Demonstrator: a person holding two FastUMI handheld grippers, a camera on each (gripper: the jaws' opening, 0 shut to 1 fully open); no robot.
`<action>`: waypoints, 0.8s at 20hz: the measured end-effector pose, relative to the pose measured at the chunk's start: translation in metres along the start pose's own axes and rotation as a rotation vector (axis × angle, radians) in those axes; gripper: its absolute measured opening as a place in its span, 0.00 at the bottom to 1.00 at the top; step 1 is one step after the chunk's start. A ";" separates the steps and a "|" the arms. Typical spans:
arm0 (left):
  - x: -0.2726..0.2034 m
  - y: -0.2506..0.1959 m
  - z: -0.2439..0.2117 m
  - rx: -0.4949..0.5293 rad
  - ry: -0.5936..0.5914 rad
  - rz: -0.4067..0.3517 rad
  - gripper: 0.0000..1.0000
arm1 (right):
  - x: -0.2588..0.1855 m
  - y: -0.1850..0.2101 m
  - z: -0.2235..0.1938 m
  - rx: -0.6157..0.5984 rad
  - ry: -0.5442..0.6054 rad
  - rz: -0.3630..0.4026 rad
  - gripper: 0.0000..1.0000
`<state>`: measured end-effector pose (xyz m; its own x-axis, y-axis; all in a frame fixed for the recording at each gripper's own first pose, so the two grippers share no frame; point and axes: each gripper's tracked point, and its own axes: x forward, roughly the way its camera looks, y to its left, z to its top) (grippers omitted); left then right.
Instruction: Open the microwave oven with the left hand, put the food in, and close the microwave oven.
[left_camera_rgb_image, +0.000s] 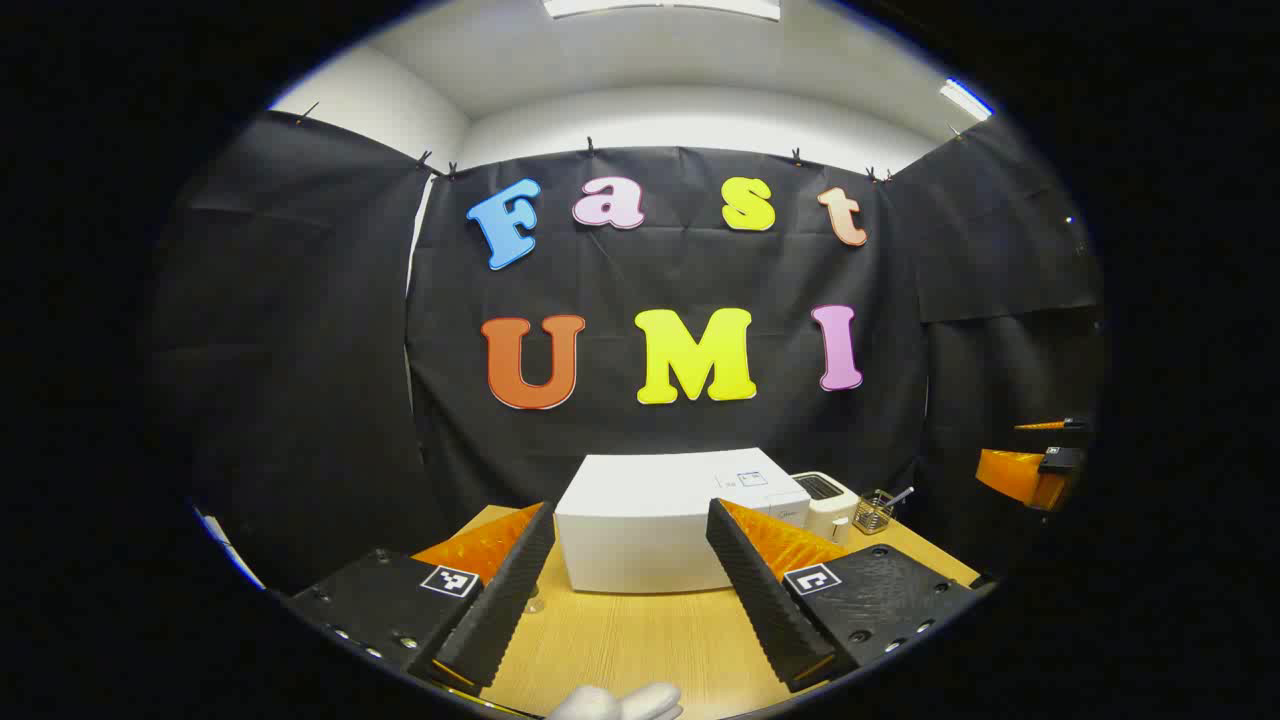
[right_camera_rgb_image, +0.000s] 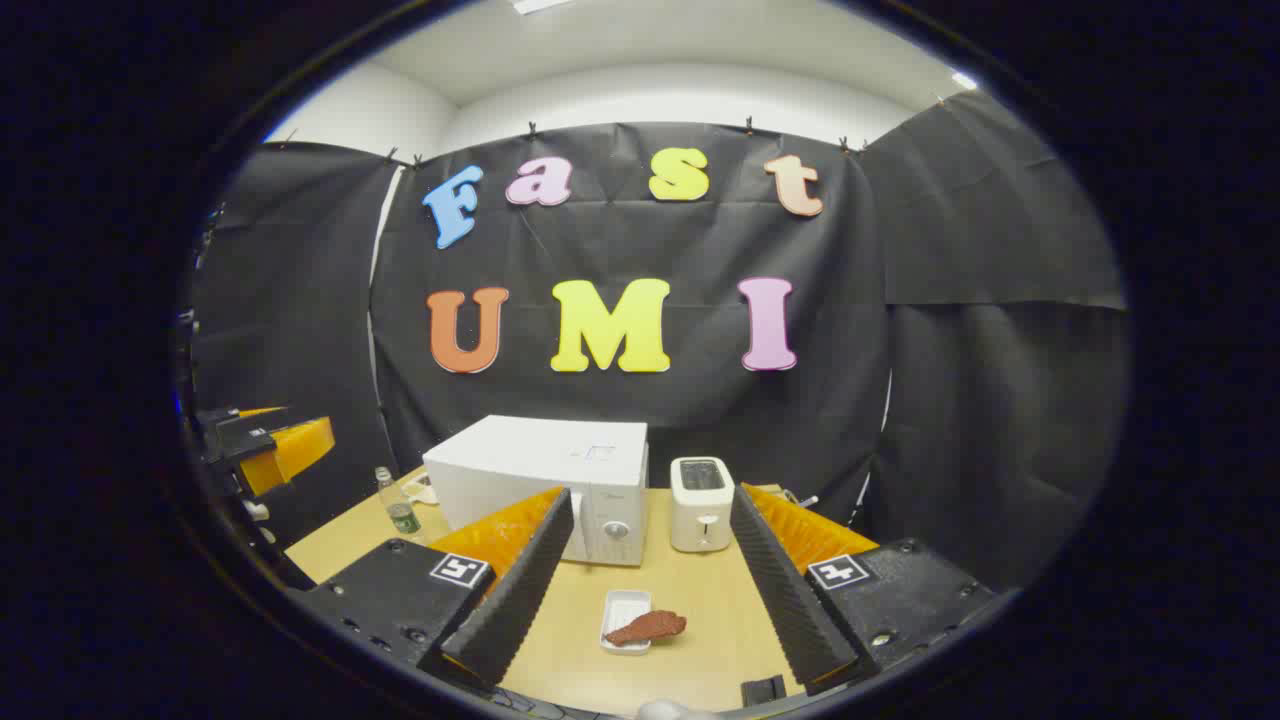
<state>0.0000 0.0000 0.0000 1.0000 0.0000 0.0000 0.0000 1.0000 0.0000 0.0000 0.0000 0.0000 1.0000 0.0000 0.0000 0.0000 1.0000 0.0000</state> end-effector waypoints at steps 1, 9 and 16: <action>0.001 0.002 -0.001 -0.001 0.003 0.003 0.95 | 0.000 0.000 0.001 -0.003 -0.002 0.001 1.00; 0.011 0.001 -0.007 -0.001 0.008 0.028 0.95 | 0.013 -0.004 0.006 -0.013 -0.003 0.020 1.00; 0.032 -0.019 -0.023 0.023 0.008 0.007 0.95 | 0.023 -0.020 0.014 0.000 -0.009 0.009 1.00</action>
<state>0.0315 -0.0187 -0.0232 0.9999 0.0067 -0.0081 -0.0065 0.9997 0.0230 0.0234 -0.0203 0.0143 0.9999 0.0086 0.0092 -0.0086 1.0000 0.0001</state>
